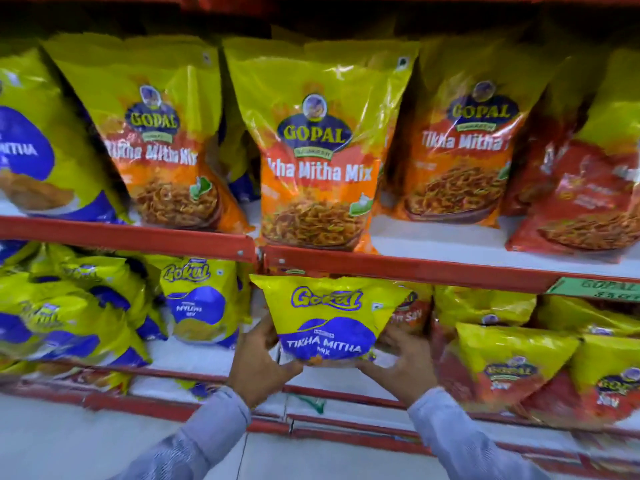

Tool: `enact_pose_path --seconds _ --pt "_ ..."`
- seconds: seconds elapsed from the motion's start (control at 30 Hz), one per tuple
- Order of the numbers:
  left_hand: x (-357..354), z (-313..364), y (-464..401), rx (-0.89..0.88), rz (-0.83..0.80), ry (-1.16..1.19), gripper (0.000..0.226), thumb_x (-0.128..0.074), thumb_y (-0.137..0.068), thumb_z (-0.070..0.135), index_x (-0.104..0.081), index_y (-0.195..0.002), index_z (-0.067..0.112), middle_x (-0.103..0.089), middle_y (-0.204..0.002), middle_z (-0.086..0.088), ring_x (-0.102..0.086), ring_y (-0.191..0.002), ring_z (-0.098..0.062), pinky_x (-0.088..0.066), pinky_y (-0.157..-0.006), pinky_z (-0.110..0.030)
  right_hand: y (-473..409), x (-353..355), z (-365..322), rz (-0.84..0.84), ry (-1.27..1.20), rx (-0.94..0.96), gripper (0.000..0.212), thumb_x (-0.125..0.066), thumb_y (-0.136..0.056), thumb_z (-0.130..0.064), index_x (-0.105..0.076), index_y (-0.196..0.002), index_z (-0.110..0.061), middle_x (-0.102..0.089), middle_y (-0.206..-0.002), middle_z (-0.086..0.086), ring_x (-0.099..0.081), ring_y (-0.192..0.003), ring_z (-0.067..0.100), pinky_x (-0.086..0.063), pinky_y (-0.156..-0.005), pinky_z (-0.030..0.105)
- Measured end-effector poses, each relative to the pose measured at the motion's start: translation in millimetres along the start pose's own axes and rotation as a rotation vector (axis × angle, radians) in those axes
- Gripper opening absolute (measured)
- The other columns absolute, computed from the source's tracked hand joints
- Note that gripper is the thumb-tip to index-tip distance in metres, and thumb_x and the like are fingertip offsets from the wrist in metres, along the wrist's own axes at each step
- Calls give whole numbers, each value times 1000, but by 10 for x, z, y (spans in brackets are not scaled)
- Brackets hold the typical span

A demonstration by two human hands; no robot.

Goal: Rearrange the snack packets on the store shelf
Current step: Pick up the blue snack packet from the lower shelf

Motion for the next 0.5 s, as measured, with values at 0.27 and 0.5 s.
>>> enact_pose_path --seconds 0.27,0.5 --pt "-61 -1033 -538 131 -107 -130 61 -83 -60 20 -63 -117 22 -75 -110 -1 -71 -99 -15 -59 -86 -43 -530 -761 836 -76 -63 -319 51 -75 -69 18 -60 -90 -26 -69 -92 -5 -65 -92 22 -55 -80 33" --pt "262 -529 -319 -3 12 -480 74 -56 -78 45 -42 -143 12 -59 -140 -13 -56 -125 -32 -47 -101 -39 -334 -676 318 101 201 -171 51 -70 -71 -19 -57 -120 -23 -71 -100 3 -68 -90 25 -55 -82 35"
Point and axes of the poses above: each hand's wrist, its own y-axis away from the middle knuckle, its own x-axis out of the back of the hand, z = x × y, the point moved 5 cm from there along -y, towards the middle knuckle
